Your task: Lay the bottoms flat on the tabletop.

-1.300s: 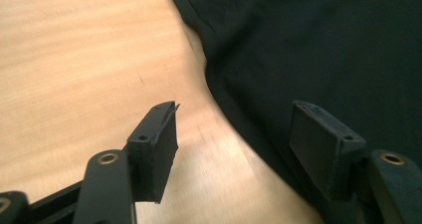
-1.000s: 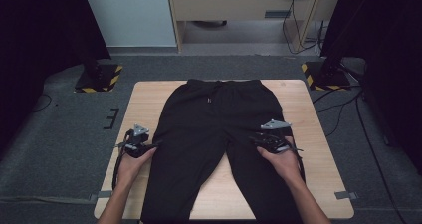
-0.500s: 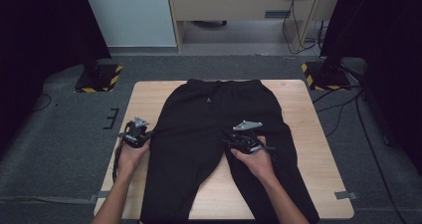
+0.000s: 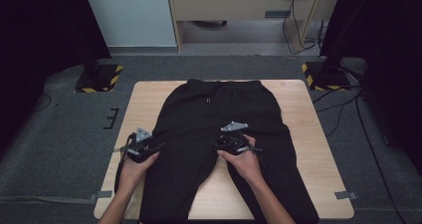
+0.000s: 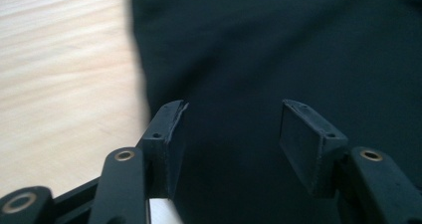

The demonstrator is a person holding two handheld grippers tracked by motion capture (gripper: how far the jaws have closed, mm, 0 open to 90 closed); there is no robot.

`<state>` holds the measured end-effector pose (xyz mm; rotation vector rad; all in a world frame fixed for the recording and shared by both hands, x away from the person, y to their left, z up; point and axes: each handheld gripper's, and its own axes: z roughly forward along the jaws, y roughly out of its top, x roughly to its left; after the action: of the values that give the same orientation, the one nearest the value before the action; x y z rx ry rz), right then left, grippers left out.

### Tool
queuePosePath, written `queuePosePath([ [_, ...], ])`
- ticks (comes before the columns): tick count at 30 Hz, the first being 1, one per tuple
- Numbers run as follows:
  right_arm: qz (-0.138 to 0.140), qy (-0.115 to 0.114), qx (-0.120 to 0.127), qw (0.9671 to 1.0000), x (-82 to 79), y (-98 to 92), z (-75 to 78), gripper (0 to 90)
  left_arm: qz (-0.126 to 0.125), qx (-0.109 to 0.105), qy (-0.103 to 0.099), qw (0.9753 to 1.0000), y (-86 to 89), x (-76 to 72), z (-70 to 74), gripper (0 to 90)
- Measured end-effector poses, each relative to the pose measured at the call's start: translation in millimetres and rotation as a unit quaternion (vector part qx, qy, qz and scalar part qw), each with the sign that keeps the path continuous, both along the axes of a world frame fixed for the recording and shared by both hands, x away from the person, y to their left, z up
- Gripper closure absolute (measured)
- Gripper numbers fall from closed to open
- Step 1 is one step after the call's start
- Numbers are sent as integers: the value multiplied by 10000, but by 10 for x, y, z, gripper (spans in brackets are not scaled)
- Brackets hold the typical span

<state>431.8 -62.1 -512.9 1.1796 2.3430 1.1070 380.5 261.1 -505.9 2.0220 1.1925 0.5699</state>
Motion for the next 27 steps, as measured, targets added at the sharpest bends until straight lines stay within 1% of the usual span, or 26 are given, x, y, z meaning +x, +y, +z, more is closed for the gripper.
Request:
queuePosePath([
  [2,22,-44,-154,9999,-24,-3,7,328,-230,-12,18,9997,-101,-146,27,452],
  [3,16,-29,-149,9999,-23,-11,7,353,-344,-10,33,9994,-152,-215,36,473],
  [4,43,-5,-143,9999,-24,-19,10,451,-426,-46,39,9991,-214,-300,38,487],
  [5,96,-65,-176,9998,-28,-24,7,554,-538,-123,77,9984,-263,-364,33,508],
  [6,128,-6,-187,9997,-26,-19,-1,649,-647,-69,70,9979,-318,-426,27,528],
  [7,203,17,-215,9996,-23,-15,-7,785,-704,19,43,9975,-355,-470,23,539],
  [8,254,7,-215,9994,-21,-11,-10,841,-766,55,39,9970,-392,-511,15,550],
  [9,289,29,-192,9994,-19,-12,-10,869,-783,35,43,9969,-418,-533,11,557],
  [11,317,29,-181,9993,-21,-30,1,878,-760,30,1,9971,-444,-537,17,567],
  [12,312,4,-180,9994,-17,-71,22,878,-751,6,9,9972,-449,-532,17,566],
  [14,206,12,-168,9996,1,-169,52,878,-760,-122,80,9970,-468,-529,-1,557],
  [15,101,11,-175,9998,22,-239,60,876,-791,-110,86,9968,-492,-538,-12,551],
  [17,-94,79,-170,9998,69,-364,50,857,-868,-1,68,9962,-554,-559,-36,534],
  [18,-165,88,-94,9998,79,-401,48,811,-900,24,77,9959,-583,-566,-51,521],
  [19,-176,74,-24,9998,74,-417,51,713,-921,63,70,9957,-607,-570,-67,507],
  [20,-189,82,22,9998,53,-414,61,641,-935,115,48,9955,-629,-569,-84,495],
  [21,-166,35,33,9999,33,-404,72,582,-940,168,48,9954,-639,-563,-96,486],
  [23,-119,-63,119,9998,-2,-372,102,435,-868,198,21,9960,-635,-544,-110,473],
  [24,-124,-63,171,9998,-11,-350,114,374,-816,223,9,9964,-618,-527,-118,463],
  [25,-104,-113,200,9997,-17,-315,127,343,-778,246,21,9967,-599,-517,-129,449],
  [27,-121,-206,137,9996,-21,-251,124,285,-743,262,74,9969,-558,-508,-157,445],
])
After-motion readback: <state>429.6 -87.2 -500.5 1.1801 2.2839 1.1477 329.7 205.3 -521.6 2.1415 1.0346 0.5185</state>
